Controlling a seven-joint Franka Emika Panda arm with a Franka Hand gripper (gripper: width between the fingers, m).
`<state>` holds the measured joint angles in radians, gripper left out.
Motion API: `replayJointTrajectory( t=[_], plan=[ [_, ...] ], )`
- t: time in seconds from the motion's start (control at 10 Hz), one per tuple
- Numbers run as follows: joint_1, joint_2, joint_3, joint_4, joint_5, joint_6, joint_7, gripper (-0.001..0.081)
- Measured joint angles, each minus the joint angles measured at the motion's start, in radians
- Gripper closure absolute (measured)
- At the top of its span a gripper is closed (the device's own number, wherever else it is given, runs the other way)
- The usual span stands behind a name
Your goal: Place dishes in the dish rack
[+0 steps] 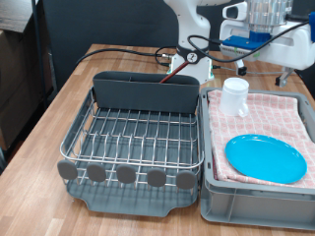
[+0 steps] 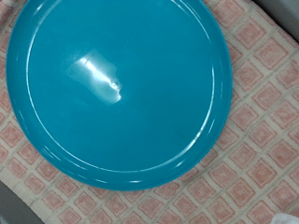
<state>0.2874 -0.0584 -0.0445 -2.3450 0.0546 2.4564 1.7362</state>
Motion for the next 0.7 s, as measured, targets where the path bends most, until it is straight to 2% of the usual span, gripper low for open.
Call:
replayJointTrajectory(
  t=[0.3, 0.6, 0.7],
  plan=[
    [0.000, 0.060, 0.003, -0.041, 0.075, 0.144, -0.091, 0.0003],
    [0.000, 0.116, 0.015, -0.077, 0.194, 0.295, -0.217, 0.0003],
    [0.000, 0.116, 0.014, -0.075, 0.188, 0.286, -0.210, 0.0003]
  ],
)
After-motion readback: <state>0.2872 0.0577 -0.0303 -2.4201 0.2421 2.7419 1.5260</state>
